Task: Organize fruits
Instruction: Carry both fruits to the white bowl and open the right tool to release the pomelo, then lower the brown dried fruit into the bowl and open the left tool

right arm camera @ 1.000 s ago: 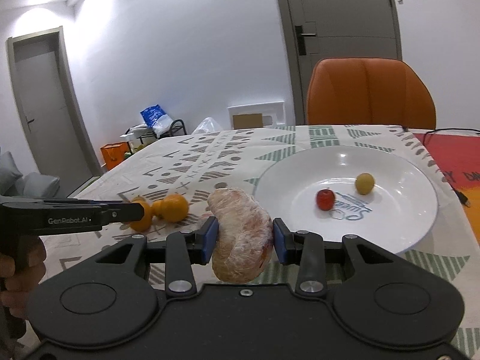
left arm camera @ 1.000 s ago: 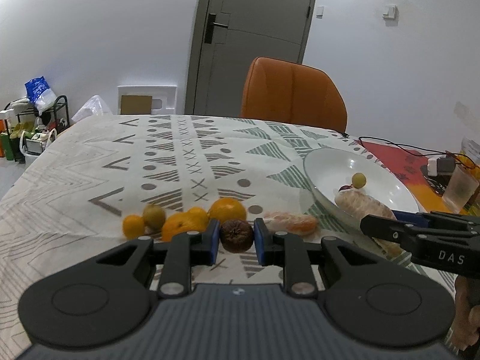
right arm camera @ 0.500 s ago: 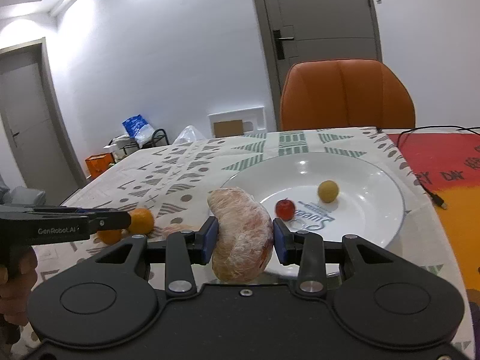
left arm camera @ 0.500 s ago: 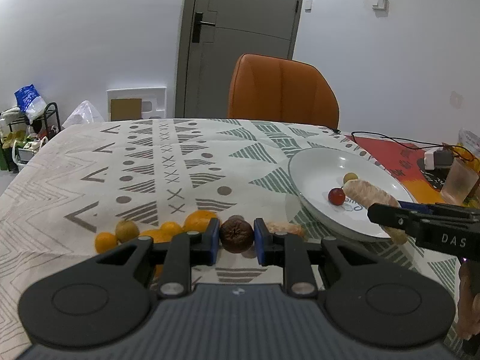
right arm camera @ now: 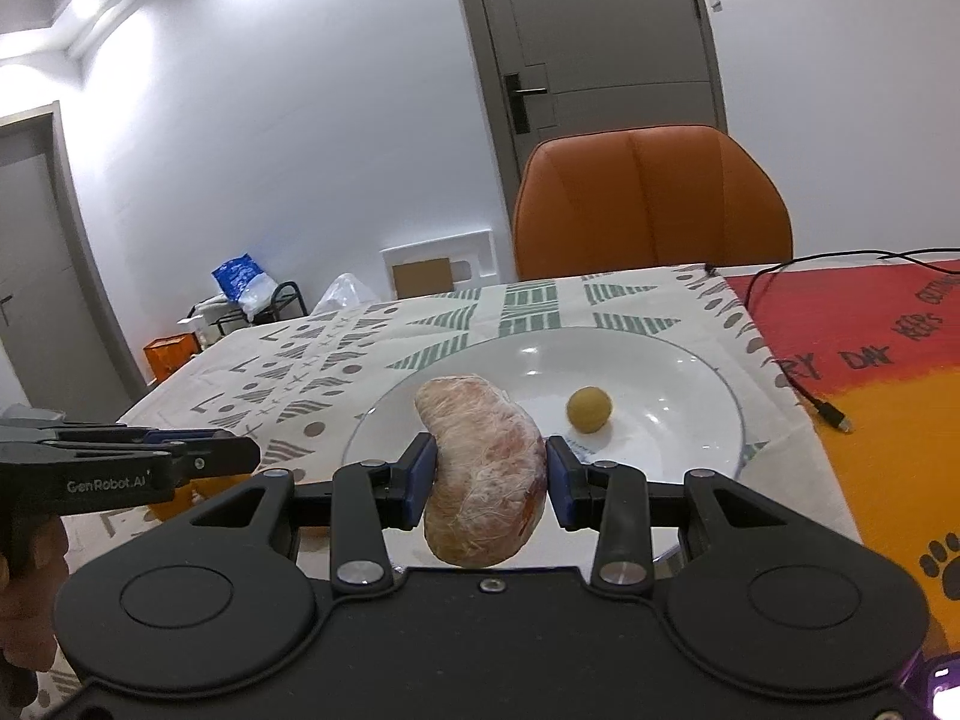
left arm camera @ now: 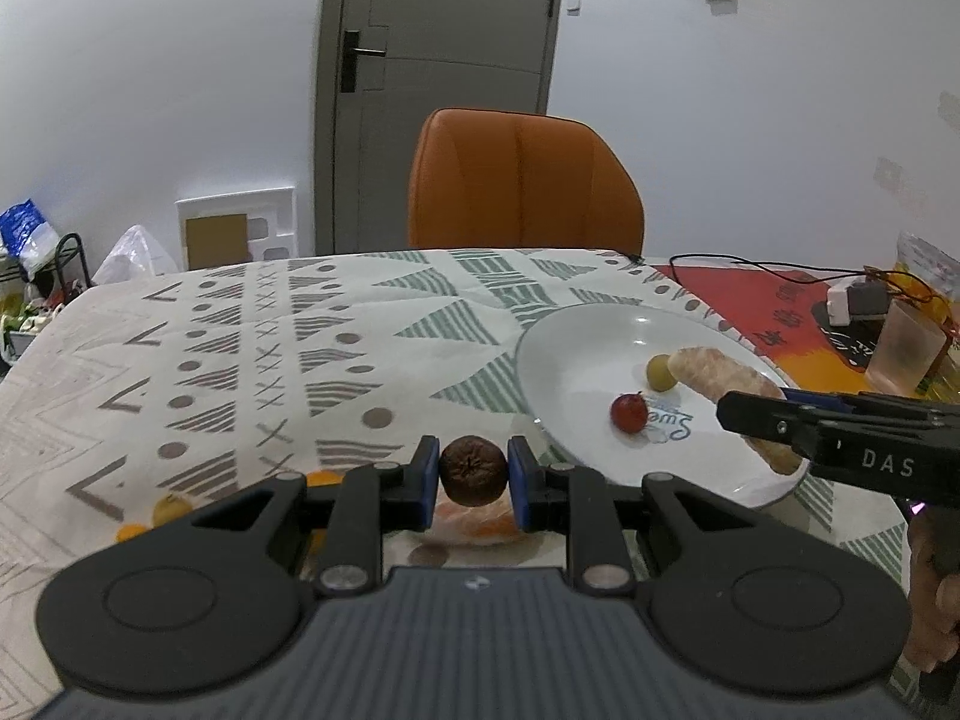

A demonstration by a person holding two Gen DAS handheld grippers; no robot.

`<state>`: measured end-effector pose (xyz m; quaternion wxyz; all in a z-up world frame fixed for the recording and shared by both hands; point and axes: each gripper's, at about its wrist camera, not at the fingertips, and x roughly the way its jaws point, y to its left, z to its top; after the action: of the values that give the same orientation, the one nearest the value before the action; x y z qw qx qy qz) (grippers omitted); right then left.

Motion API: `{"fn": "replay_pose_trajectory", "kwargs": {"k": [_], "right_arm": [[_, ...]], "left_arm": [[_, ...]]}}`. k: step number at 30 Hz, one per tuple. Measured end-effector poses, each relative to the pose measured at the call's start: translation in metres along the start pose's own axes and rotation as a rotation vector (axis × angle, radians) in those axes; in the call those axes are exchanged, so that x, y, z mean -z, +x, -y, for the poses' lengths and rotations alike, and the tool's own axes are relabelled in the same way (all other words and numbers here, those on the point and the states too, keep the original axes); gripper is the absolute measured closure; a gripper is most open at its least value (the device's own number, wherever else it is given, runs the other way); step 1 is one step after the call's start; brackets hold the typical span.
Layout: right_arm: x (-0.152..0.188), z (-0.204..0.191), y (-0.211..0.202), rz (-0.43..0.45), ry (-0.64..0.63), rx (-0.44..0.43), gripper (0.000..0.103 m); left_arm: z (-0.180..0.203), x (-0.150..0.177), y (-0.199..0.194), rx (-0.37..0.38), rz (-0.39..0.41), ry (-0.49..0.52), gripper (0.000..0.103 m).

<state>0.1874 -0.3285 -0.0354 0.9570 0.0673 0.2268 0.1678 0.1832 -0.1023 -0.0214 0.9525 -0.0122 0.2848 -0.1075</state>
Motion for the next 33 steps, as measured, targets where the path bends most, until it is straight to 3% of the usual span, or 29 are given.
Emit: {"fn": "replay_pose_trajectory", "kwargs": {"k": [15, 19, 24, 27, 33], "right_arm": [[0.0, 0.03, 0.006, 0.004, 0.05, 0.081, 0.063], [0.001, 0.033, 0.001, 0.023, 0.05, 0.122, 0.048], [0.004, 0.03, -0.012, 0.049, -0.011, 0.168, 0.012], [0.005, 0.025, -0.018, 0.052, -0.072, 0.218, 0.003], [0.007, 0.031, -0.026, 0.048, -0.103, 0.279, 0.0]], "left_arm": [[0.029, -0.009, 0.022, 0.041, -0.01, 0.053, 0.08], [0.037, -0.011, 0.028, 0.054, -0.014, 0.064, 0.08], [0.047, -0.012, 0.036, 0.077, -0.02, 0.071, 0.08], [0.054, -0.012, 0.04, 0.091, -0.025, 0.077, 0.08], [0.066, -0.012, 0.046, 0.109, -0.029, 0.092, 0.08]]}}
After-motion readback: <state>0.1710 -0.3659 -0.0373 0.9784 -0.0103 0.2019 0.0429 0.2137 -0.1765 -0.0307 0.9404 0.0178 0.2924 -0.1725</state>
